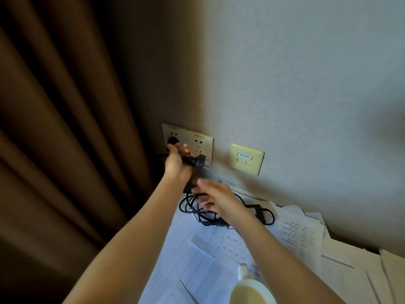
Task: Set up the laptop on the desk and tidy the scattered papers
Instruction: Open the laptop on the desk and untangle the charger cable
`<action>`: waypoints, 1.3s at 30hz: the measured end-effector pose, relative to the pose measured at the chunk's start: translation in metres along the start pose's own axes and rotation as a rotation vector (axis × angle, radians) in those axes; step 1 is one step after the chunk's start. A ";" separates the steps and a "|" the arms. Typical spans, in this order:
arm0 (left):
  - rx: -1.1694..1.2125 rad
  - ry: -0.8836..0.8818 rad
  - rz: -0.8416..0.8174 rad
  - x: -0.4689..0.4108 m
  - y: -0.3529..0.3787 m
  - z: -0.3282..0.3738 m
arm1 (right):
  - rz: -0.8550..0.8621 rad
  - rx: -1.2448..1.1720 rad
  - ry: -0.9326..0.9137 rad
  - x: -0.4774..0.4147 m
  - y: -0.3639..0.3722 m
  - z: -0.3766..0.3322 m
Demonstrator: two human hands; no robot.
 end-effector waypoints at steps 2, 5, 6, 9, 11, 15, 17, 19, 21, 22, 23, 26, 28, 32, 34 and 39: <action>0.013 -0.009 0.002 0.006 -0.004 -0.002 | 0.082 -0.354 -0.028 -0.008 0.005 -0.007; -0.128 -0.106 0.004 0.013 -0.016 -0.011 | 0.175 -0.830 -0.024 -0.016 0.014 -0.010; -0.249 -0.157 0.020 0.015 -0.024 -0.014 | 0.185 -0.907 -0.036 -0.017 0.017 -0.011; -0.691 -0.351 0.078 0.024 -0.052 -0.018 | 0.222 -0.932 -0.047 -0.022 0.025 -0.011; -0.948 -0.441 0.076 0.033 -0.063 -0.011 | 0.264 -0.825 -0.066 -0.025 0.026 -0.011; -1.531 -0.436 0.046 0.041 -0.062 0.022 | 0.300 -0.548 -0.105 -0.034 0.025 -0.016; -1.937 -0.129 -0.015 0.034 -0.038 0.049 | 0.265 -0.470 -0.078 -0.040 0.029 -0.018; -2.191 0.393 -0.149 0.034 0.003 0.068 | 0.285 -0.441 -0.044 -0.045 0.028 -0.017; -2.214 0.550 -0.294 0.039 0.016 0.064 | 0.337 -0.399 -0.031 -0.048 0.026 -0.018; -2.236 0.495 -0.347 0.037 0.010 0.056 | 0.366 -0.363 -0.033 -0.049 0.025 -0.018; -2.247 0.421 -0.359 0.033 0.000 0.049 | 0.399 -0.321 -0.034 -0.049 0.025 -0.018; -2.111 0.395 -0.251 0.021 -0.020 0.045 | 0.481 -0.271 -0.002 -0.049 0.022 -0.015; -1.973 0.423 -0.210 0.017 -0.024 0.043 | 0.545 -0.244 0.032 -0.050 0.015 -0.011; -1.947 0.463 -0.234 0.009 -0.017 0.035 | 0.618 -0.043 0.067 -0.050 0.002 -0.016; -1.926 0.438 -0.232 0.002 -0.018 0.033 | 0.615 0.027 0.051 -0.053 -0.002 -0.019; -1.721 0.348 -0.220 -0.011 -0.025 0.025 | 0.663 0.166 -0.020 -0.058 -0.014 -0.026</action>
Point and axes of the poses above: each hand's wrist, its own x-axis away from the middle knuckle, its own y-axis out of the palm, z = x × y, the point moved 10 cm from there along -x, towards the middle knuckle, and after that the axes turned 5 degrees about x, right-handed, at the moved point
